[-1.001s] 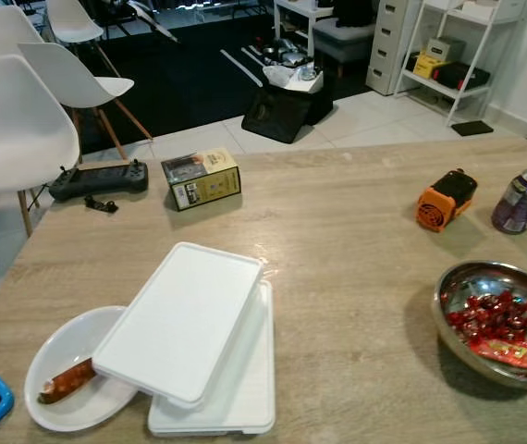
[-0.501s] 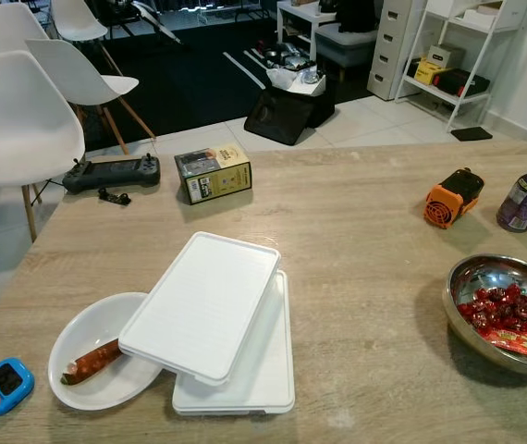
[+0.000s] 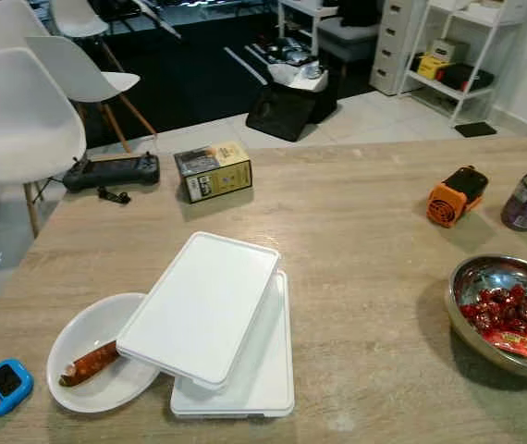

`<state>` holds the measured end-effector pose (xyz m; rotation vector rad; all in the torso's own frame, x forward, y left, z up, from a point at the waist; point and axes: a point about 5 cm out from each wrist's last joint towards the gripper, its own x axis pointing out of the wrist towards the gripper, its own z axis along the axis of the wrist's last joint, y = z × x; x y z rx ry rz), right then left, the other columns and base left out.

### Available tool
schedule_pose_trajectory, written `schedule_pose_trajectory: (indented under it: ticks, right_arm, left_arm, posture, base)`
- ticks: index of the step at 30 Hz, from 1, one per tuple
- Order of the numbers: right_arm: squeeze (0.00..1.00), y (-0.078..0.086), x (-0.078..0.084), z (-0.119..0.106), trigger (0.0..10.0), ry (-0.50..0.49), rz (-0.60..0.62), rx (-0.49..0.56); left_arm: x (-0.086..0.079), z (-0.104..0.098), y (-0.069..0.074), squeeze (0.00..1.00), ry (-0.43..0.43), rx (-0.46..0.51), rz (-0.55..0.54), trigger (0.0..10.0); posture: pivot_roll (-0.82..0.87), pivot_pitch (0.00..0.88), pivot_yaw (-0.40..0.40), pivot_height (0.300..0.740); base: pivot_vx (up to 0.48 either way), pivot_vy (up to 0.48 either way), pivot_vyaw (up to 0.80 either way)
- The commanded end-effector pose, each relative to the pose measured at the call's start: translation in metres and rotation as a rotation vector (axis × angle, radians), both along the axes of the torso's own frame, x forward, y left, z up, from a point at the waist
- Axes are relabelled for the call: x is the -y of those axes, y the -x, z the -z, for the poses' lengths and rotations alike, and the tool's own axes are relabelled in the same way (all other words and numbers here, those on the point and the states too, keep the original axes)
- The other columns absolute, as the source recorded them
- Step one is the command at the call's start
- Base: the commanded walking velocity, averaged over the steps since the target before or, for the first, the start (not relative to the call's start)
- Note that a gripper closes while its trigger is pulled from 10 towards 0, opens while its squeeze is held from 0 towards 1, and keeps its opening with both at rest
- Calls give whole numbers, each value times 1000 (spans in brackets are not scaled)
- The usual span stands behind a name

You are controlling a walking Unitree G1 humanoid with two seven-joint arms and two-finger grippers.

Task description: Restocking fridge

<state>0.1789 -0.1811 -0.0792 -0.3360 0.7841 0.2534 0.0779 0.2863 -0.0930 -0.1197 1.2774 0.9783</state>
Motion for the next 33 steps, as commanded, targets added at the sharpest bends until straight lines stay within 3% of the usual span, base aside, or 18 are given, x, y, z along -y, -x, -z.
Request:
schedule_pose_trajectory:
  ticks: [1,2,5,8,10,19,20,21,22,23,24,25,26,28,29,31,32,33]
  right_arm:
    - [0,7,3,3,10000,9,11,-26]
    - [0,7,3,3,10000,9,11,-26]
    - [0,7,3,3,10000,11,10,-28]
    - [0,7,3,3,10000,11,10,-28]
    - [0,7,3,4,10000,12,12,-29]
    - [0,7,3,4,10000,12,12,-29]
    - [0,8,3,4,10000,12,20,-30]
    - [0,15,13,6,10000,24,75,-50]
    - [0,15,13,6,10000,24,75,-50]
    - [0,21,22,8,10000,34,128,-69]
    - [0,21,22,8,10000,34,128,-69]
    - [0,28,32,10,10000,46,180,-87]
    - [0,28,32,10,10000,46,180,-87]
    - [0,37,45,11,10000,61,255,-104]
    - [0,37,45,11,10000,61,255,-104]
    - [0,40,52,10,10000,69,289,-106]
    - [0,40,52,10,10000,69,289,-106]
    - [0,41,54,10,10000,71,292,-105]
  left_arm:
    - [-24,-8,22,0,-98,-45,-176,10000]
    - [-24,-8,22,0,-98,-45,-176,10000]
    - [-67,-31,56,0,-289,-111,-460,10000]
    - [-79,-39,67,0,-344,-147,-515,10000]
    - [-110,-65,98,0,-481,-227,-619,10000]
    - [-110,-65,98,0,-481,-227,-619,10000]
    - [-130,-85,113,0,-584,-254,-646,10000]
    - [-191,-157,102,0,-903,-159,-602,10000]
    - [-191,-157,102,0,-903,-159,-602,10000]
    - [-224,-221,87,0,-1144,-63,-556,10000]
    - [-224,-221,87,0,-1144,-63,-556,10000]
    - [-242,-278,69,0,-1337,34,-508,10000]
    - [-242,-278,69,0,-1337,34,-508,10000]
    - [-249,-340,39,0,-1528,180,-440,10000]
    - [-249,-340,39,0,-1528,180,-440,10000]
    - [-243,-373,-7,0,-1583,388,-274,10000]
    - [-243,-373,-7,0,-1583,388,-274,10000]
    - [-239,-381,-24,0,-1576,468,-196,10000]
  posture:
    - [0,72,13,740]
    - [0,72,13,740]
    - [13,71,14,740]
    - [15,71,14,740]
    - [24,67,22,740]
    - [24,67,22,740]
    - [23,69,26,740]
    - [34,72,15,740]
    - [34,72,15,740]
    - [42,70,12,740]
    - [42,70,12,740]
    - [44,68,12,740]
    - [44,68,12,740]
    - [41,67,15,740]
    - [41,67,15,740]
    - [34,66,18,740]
    - [34,66,18,740]
    - [34,66,18,740]
  base:
    - [0,0,0]
    - [0,0,0]
    - [0,0,0]
    - [0,0,0]
    - [0,0,0]
    - [0,0,0]
    - [0,0,0]
    - [0,0,0]
    - [0,0,0]
    - [0,0,0]
    - [0,0,0]
    - [0,0,0]
    - [0,0,0]
    - [0,0,0]
    - [0,0,0]
    - [0,0,0]
    - [0,0,0]
    - [0,0,0]
